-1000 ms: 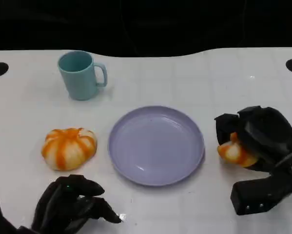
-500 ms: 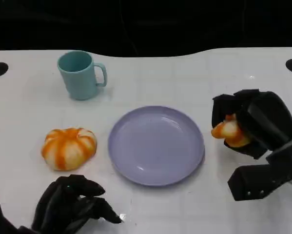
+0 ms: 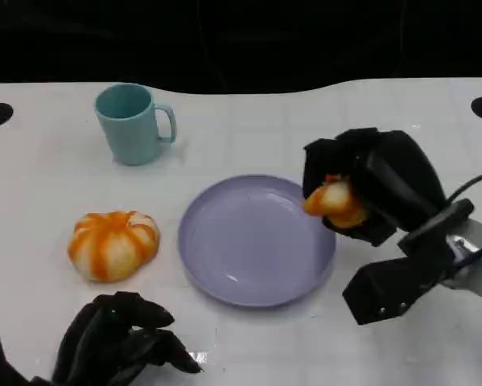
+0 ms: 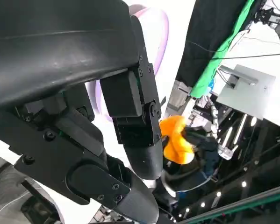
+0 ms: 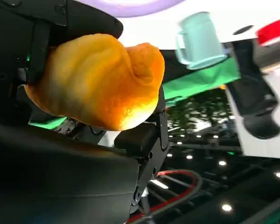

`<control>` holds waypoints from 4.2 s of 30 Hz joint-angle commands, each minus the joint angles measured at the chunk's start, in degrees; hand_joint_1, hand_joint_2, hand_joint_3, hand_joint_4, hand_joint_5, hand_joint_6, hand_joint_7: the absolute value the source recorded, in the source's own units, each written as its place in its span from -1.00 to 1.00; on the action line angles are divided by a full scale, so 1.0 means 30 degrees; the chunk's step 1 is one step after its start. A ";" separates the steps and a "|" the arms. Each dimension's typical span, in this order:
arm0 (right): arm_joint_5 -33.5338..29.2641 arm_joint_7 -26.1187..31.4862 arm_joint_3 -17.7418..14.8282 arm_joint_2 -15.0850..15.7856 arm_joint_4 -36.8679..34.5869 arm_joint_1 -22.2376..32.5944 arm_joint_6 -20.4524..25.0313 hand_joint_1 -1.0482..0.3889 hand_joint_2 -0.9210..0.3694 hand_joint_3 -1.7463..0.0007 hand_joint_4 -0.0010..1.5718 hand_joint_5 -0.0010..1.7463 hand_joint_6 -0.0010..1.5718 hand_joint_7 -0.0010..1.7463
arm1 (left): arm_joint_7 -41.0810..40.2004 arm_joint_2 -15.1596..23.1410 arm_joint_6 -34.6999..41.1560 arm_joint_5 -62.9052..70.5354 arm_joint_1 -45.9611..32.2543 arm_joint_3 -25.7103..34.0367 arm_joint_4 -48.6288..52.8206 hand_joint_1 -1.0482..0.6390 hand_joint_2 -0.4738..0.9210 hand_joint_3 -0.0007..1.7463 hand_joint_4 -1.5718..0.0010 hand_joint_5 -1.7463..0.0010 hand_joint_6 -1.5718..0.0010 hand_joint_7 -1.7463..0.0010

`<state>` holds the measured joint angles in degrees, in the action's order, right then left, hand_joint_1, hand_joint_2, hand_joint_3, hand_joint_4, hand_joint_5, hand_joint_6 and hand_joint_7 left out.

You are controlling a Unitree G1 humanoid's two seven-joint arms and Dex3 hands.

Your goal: Grasp the bread from the table and place it into the plate.

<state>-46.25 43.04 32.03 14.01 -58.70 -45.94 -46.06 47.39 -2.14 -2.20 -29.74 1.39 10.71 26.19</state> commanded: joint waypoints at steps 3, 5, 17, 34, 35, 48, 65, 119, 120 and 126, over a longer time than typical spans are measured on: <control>0.0248 -0.0886 -0.0014 -0.1045 0.0214 -0.0587 -0.0484 -0.50 -0.41 -1.00 1.00 1.00 0.72 1.00 | -0.0242 0.0209 -0.0218 0.0112 -0.0181 0.0097 -0.0088 -0.86 0.63 -1.00 -1.00 0.52 -1.00 0.83; 0.0210 -0.1270 0.0047 -0.1397 0.0159 -0.0652 -0.0440 -0.49 -0.38 -1.00 1.00 1.00 0.71 1.00 | -0.0252 0.0197 -0.0296 0.0160 -0.0208 0.0084 -0.0075 -0.86 0.63 -1.00 -1.00 0.52 -1.00 0.83; 0.0400 -0.3407 0.0132 -0.2287 -0.0328 -0.0696 -0.0765 -0.43 -0.20 -1.00 0.72 1.00 0.34 0.99 | -0.0211 0.0138 -0.0325 0.0159 -0.0383 0.0019 -0.0182 -0.88 0.62 -1.00 -1.00 0.51 -1.00 0.82; 0.0023 -1.0721 0.0515 -0.0759 0.3378 0.0132 0.3749 -0.94 -0.98 0.56 -1.00 0.30 -1.00 0.07 | -0.0468 0.0022 0.0020 0.0127 -0.0685 -0.0061 -0.0936 -0.85 0.62 -1.00 -1.00 0.51 -1.00 0.84; 0.0081 -1.1195 0.0521 -0.0670 0.3724 0.0242 0.3949 -0.97 -0.99 0.55 -1.00 0.17 -1.00 -0.04 | -0.0507 0.0014 -0.0003 0.0155 -0.0710 -0.0068 -0.0983 -0.86 0.62 -1.00 -1.00 0.51 -1.00 0.84; 0.1442 -1.5257 -0.0098 -0.0144 0.6193 0.1209 0.5216 -1.00 -1.00 0.51 -1.00 -0.58 -1.00 -0.58 | -0.0825 0.0080 0.0072 0.0113 -0.0833 -0.0235 -0.1286 -0.90 0.62 -1.00 -1.00 0.51 -1.00 0.83; 0.2545 -1.3910 -0.1271 0.0465 0.6819 0.2333 0.3554 -1.00 -1.00 0.47 -1.00 -0.22 -1.00 -0.45 | -0.0814 0.0064 -0.0042 0.0146 -0.0917 -0.0268 -0.1364 -0.89 0.63 -0.99 -1.00 0.50 -1.00 0.82; 2.0538 -2.3607 -0.8140 -0.1749 1.6646 1.5958 1.0072 -0.96 -1.00 0.50 0.61 1.00 0.44 1.00 | -0.0846 0.0093 0.0705 -0.0129 -0.0572 -0.0115 -0.1284 -0.87 0.62 -1.00 -1.00 0.49 -1.00 0.83; 2.0530 -2.3695 -0.8202 -0.1831 1.6522 1.5913 1.0047 -0.96 -1.00 0.51 0.63 1.00 0.44 1.00 | -0.0810 0.0121 0.0755 -0.0166 -0.0551 -0.0103 -0.1266 -0.86 0.62 -1.00 -1.00 0.50 -1.00 0.83; 2.0519 -2.3928 -0.8663 -0.2257 1.5998 1.5649 1.0482 -0.97 -0.99 0.54 0.67 1.00 0.45 1.00 | -0.0883 0.0198 0.0575 -0.0059 -0.0467 -0.0103 -0.1145 -0.87 0.62 -1.00 -1.00 0.50 -1.00 0.82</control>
<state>14.57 -28.37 7.20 7.47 -9.80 1.62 -15.27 44.64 -2.62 -0.23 -29.84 -0.50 9.87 22.13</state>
